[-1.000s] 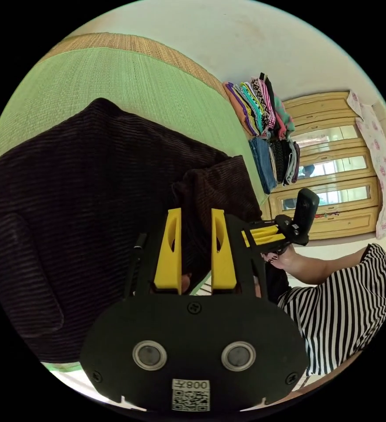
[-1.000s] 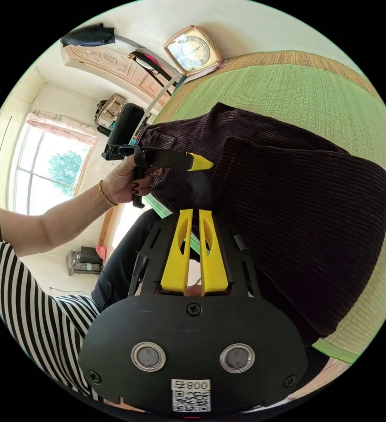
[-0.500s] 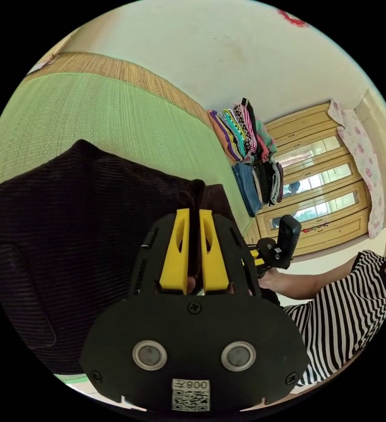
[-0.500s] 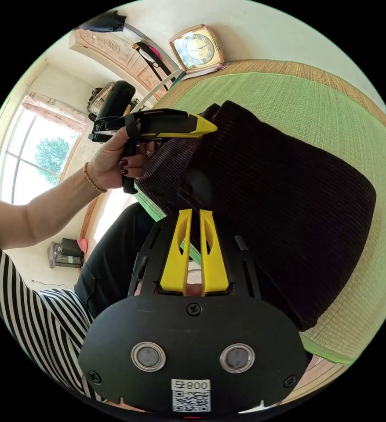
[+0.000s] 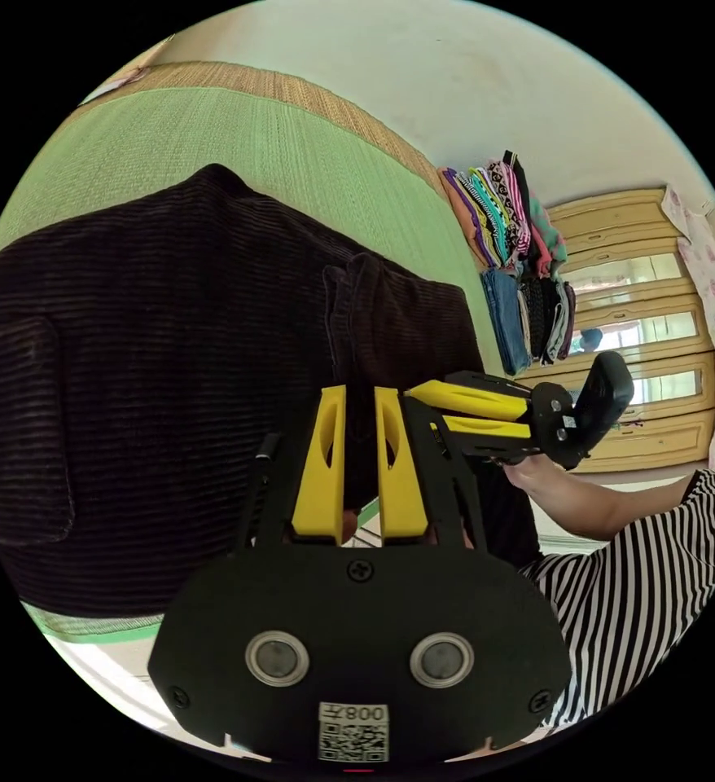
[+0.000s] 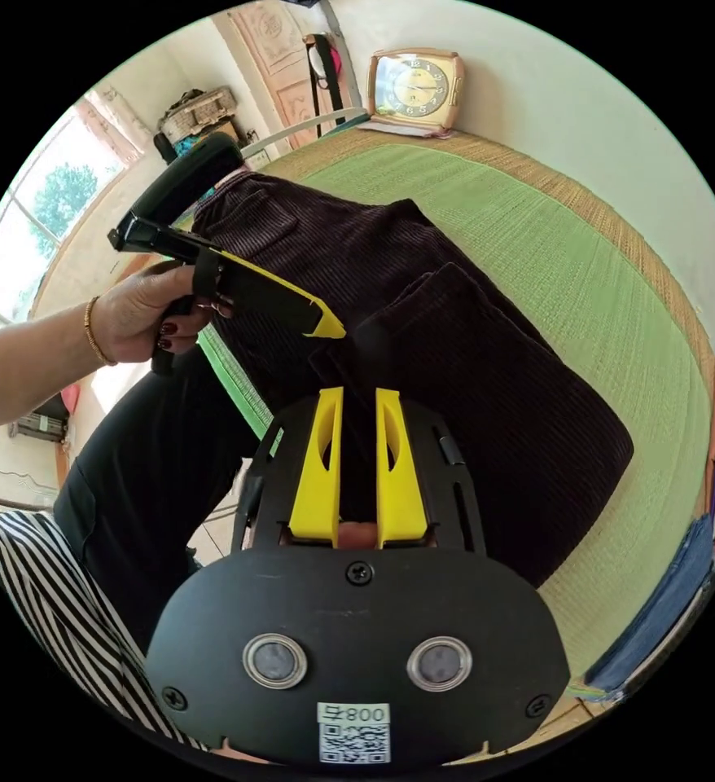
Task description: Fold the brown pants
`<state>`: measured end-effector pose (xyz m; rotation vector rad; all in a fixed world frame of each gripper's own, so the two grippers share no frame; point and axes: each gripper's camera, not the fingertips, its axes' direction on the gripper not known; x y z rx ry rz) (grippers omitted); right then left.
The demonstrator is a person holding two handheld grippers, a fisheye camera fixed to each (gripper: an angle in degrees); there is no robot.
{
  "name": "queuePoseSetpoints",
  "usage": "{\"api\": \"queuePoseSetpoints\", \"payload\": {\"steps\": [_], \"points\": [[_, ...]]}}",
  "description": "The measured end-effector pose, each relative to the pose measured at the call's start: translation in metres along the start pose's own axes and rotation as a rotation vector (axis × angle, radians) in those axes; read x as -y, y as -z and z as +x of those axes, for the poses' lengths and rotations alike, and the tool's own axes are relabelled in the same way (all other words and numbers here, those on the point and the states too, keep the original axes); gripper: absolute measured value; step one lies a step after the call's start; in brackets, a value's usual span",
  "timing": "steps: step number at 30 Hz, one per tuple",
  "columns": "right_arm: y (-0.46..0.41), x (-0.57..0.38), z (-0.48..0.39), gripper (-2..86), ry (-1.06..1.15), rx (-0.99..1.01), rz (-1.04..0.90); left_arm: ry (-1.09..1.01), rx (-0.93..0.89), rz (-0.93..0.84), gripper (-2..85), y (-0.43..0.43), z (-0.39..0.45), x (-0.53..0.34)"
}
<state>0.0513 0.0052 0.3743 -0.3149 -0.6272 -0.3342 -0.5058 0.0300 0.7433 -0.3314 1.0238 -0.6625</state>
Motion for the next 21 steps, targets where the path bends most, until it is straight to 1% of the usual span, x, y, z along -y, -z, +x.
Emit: {"api": "queuePoseSetpoints", "payload": {"steps": [1, 3, 5, 6, 8, 10, 12, 16, 19, 21], "points": [[0.0, 0.002, -0.005, 6.6, 0.026, -0.037, 0.011, 0.012, -0.001, 0.005, 6.2, 0.003, -0.001, -0.003], [0.003, 0.003, -0.007, 5.5, 0.025, -0.045, 0.006, 0.014, -0.005, 0.02, 5.7, 0.009, -0.001, -0.008], [0.016, 0.0, -0.002, 2.6, -0.007, -0.012, 0.042, 0.017, -0.006, 0.04, 5.1, 0.016, 0.0, -0.015], [0.021, -0.002, 0.0, 2.2, -0.019, 0.008, 0.057, 0.015, -0.011, 0.048, 5.0, 0.018, 0.001, -0.016], [0.048, -0.008, 0.005, 1.2, -0.048, 0.07, 0.148, 0.012, -0.032, 0.094, 4.5, 0.029, 0.004, -0.024], [0.059, -0.009, 0.004, 1.0, -0.053, 0.099, 0.183, 0.003, -0.042, 0.126, 4.1, 0.035, 0.009, -0.03], [0.057, -0.006, -0.001, 0.9, -0.036, 0.093, 0.176, -0.01, -0.046, 0.147, 3.9, 0.038, 0.014, -0.035], [0.011, 0.001, -0.009, 0.8, -0.012, 0.045, 0.019, -0.021, -0.017, 0.18, 3.2, 0.032, 0.026, -0.041], [0.015, -0.004, -0.009, 0.7, -0.011, 0.036, 0.039, -0.058, -0.048, 0.145, 2.3, 0.011, 0.039, -0.036], [0.021, -0.006, -0.006, 0.7, -0.014, 0.045, 0.042, -0.079, 0.006, 0.073, 1.6, -0.01, 0.046, -0.032]]}}
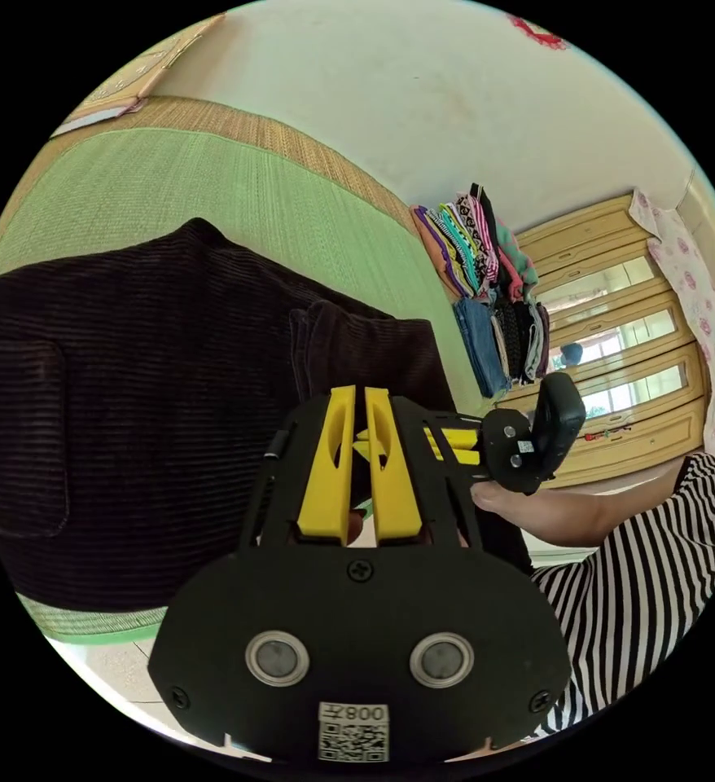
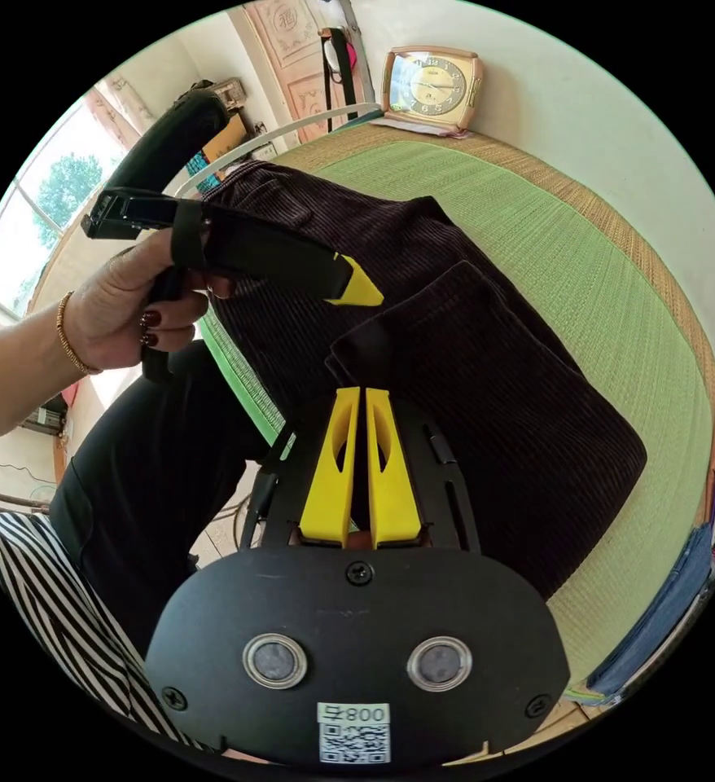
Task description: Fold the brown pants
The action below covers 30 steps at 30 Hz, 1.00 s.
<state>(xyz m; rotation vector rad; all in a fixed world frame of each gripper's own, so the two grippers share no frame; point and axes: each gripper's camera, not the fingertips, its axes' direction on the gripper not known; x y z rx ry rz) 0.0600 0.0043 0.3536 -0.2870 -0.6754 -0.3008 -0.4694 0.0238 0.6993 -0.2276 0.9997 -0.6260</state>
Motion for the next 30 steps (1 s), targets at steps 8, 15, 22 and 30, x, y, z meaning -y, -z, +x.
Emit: {"api": "queuePoseSetpoints", "payload": {"steps": [8, 15, 22, 30], "points": [[0.067, -0.061, 0.06, -0.2, -0.214, 0.013, 0.082, -0.02, 0.162, -0.058, 0.1, -0.049, 0.018, -0.019], [0.062, -0.12, 0.117, 0.1, -0.385, 0.077, 0.012, -0.097, 0.131, 0.037, 0.0, -0.062, 0.048, 0.003], [0.085, -0.126, 0.122, 0.0, -0.364, 0.033, 0.01, -0.021, 0.224, -0.022, 0.0, -0.138, 0.029, 0.039], [0.105, -0.177, 0.162, 0.1, -0.516, 0.175, 0.073, -0.054, 0.225, -0.127, 0.0, -0.195, 0.056, -0.007]]}}
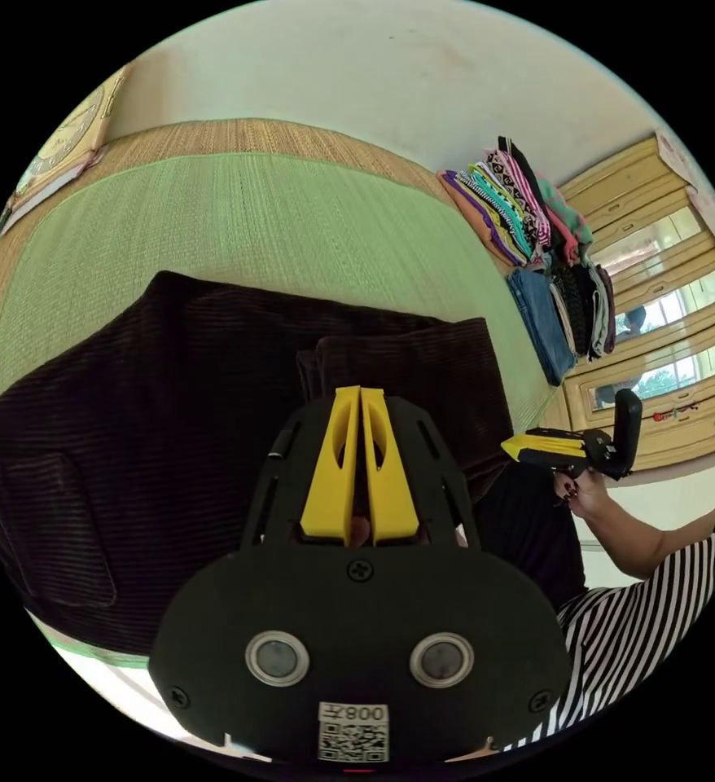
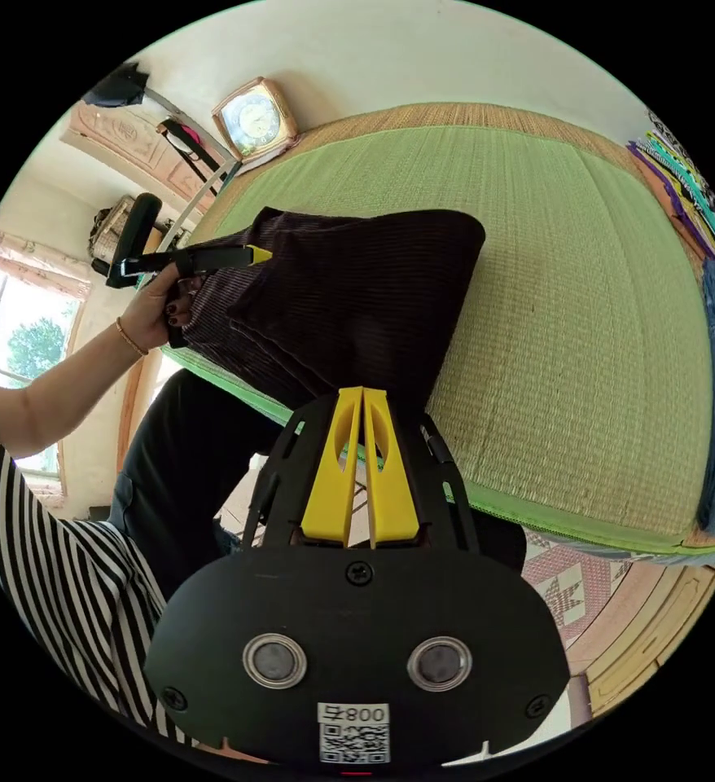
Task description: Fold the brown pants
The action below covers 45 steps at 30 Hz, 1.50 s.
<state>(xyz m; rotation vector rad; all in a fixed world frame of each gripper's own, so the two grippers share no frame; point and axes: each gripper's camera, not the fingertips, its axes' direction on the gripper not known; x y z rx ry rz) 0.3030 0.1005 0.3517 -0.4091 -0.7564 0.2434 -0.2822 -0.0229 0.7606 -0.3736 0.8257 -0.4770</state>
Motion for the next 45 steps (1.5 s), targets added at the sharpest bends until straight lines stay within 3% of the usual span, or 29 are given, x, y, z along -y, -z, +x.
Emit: {"api": "queuePoseSetpoints", "payload": {"steps": [5, 8, 11, 15, 20, 26, 38, 45], "points": [[0.047, -0.007, 0.031, 0.1, -0.066, 0.049, 0.087, -0.062, -0.106, 0.099, 0.2, -0.012, 0.041, -0.019], [0.043, -0.014, 0.058, 0.2, -0.123, 0.112, -0.003, -0.16, -0.119, 0.037, 0.5, -0.046, 0.085, -0.029], [0.054, -0.018, 0.082, 0.3, -0.198, 0.227, 0.033, -0.218, -0.116, -0.085, 1.1, -0.093, 0.124, -0.035], [0.078, -0.025, 0.096, 0.5, -0.206, 0.247, 0.089, -0.352, -0.152, -0.012, 3.8, -0.109, 0.183, -0.045], [0.091, -0.036, 0.131, 3.0, -0.295, 0.336, 0.133, -0.554, 0.006, -0.12, 9.0, -0.177, 0.266, -0.052], [0.105, -0.019, 0.159, 8.7, -0.311, 0.327, 0.134, -0.64, 0.257, -0.102, 5.4, -0.222, 0.311, -0.072], [0.104, 0.068, 0.2, 12.5, -0.293, 0.446, 0.097, -0.457, -0.029, -0.048, 2.3, -0.222, 0.314, -0.07], [0.092, 0.089, 0.208, 9.5, -0.321, 0.567, 0.055, -0.437, -0.07, -0.002, 3.5, -0.21, 0.323, -0.078]]}}
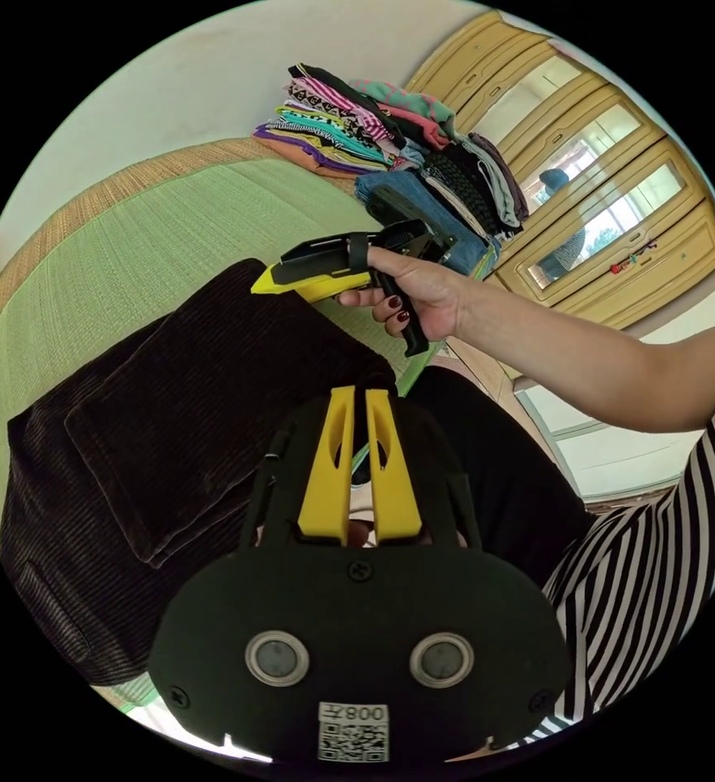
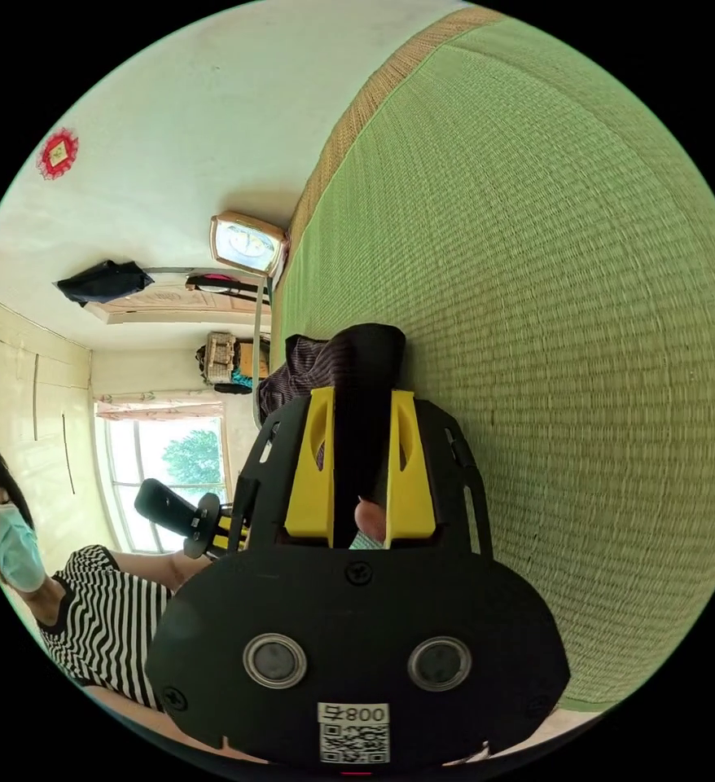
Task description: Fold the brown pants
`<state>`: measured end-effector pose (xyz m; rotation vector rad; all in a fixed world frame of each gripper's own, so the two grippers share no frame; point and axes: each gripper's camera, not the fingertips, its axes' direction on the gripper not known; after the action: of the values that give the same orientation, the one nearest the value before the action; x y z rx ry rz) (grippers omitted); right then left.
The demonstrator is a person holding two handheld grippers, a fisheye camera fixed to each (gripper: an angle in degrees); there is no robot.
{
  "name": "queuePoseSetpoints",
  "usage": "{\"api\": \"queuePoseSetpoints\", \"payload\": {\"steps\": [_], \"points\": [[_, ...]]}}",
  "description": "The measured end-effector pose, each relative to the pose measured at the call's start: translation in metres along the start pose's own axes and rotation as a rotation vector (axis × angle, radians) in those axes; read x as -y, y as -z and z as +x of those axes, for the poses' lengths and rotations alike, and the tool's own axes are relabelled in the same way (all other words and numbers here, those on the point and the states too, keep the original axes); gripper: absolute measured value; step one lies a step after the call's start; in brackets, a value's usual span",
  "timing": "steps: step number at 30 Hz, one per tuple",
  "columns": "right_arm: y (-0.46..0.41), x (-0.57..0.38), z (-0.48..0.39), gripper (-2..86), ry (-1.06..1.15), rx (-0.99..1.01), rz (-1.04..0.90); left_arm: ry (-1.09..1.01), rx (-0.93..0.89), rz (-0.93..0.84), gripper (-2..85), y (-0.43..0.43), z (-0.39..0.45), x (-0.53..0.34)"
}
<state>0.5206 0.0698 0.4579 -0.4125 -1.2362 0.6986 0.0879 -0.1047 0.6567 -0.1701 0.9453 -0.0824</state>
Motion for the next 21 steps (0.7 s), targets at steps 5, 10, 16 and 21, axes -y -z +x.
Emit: {"api": "queuePoseSetpoints", "payload": {"steps": [5, 10, 16, 21], "points": [[0.002, -0.002, -0.013, 7.3, -0.011, 0.0, 0.015, 0.002, 0.044, 0.036, 9.9, 0.006, 0.029, -0.009], [-0.002, -0.004, -0.029, 6.9, -0.005, -0.037, 0.027, -0.041, 0.225, -0.003, 13.7, -0.004, 0.068, 0.002], [-0.013, -0.005, -0.043, 6.5, 0.011, -0.082, 0.008, -0.161, 0.377, -0.169, 10.2, -0.023, 0.092, 0.01], [-0.017, -0.005, -0.046, 5.9, 0.008, -0.033, 0.012, -0.073, 0.239, -0.121, 6.1, 0.024, 0.077, 0.008]]}}
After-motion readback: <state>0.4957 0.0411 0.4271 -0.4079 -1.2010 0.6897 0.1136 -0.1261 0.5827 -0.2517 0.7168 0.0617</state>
